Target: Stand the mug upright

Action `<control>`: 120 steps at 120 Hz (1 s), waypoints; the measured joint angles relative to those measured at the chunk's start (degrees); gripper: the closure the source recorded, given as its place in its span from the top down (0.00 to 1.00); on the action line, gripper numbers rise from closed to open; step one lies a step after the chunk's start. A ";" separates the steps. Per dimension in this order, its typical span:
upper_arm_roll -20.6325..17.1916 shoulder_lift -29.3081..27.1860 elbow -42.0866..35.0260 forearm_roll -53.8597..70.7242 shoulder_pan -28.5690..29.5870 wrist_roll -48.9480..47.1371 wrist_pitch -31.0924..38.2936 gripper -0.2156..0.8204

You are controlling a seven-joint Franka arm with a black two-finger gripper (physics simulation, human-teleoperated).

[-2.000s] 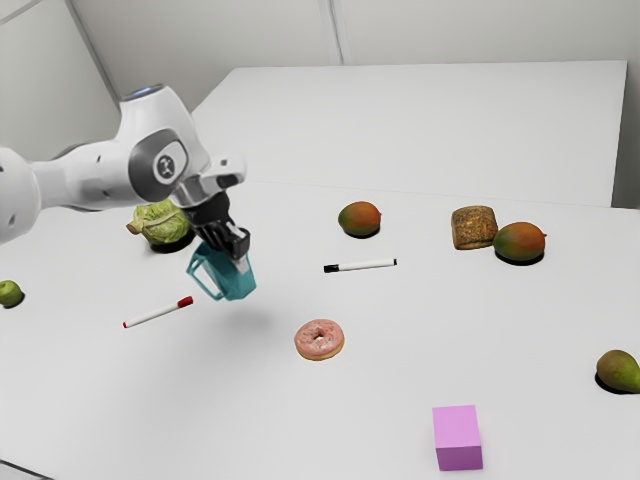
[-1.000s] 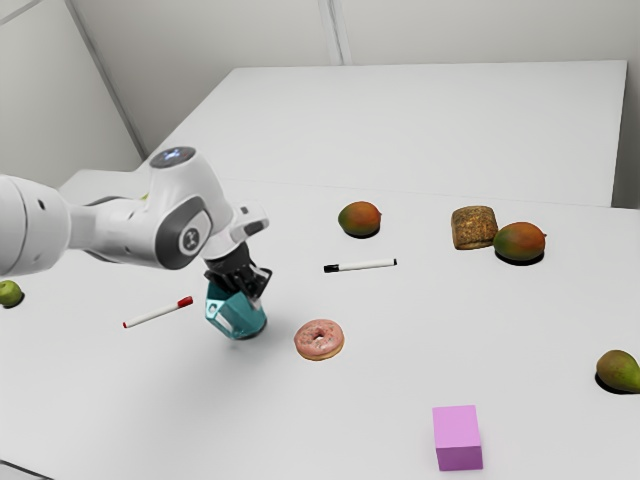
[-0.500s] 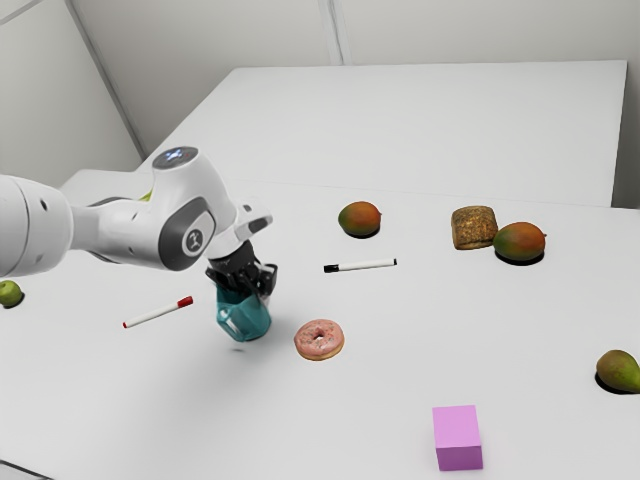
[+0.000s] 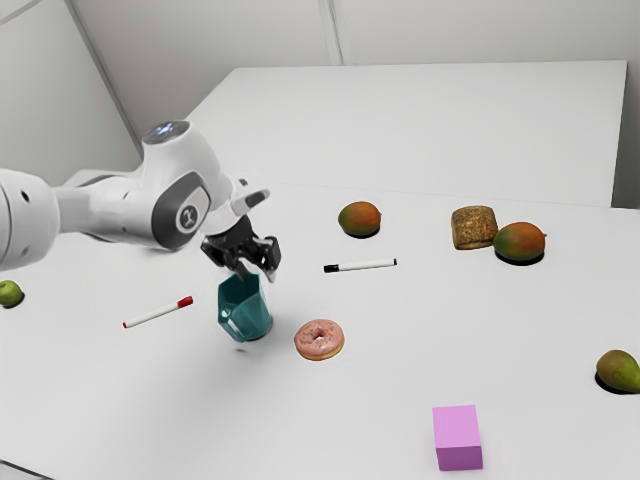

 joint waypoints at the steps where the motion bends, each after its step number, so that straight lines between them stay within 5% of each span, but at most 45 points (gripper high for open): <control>1: 0.00 0.00 0.17 -0.02 0.00 -0.01 -0.22 0.48; 49: -0.32 0.47 11.20 -0.24 0.21 -0.54 -13.16 0.71; 120: -0.53 4.52 34.89 0.47 1.03 -1.04 -37.21 0.77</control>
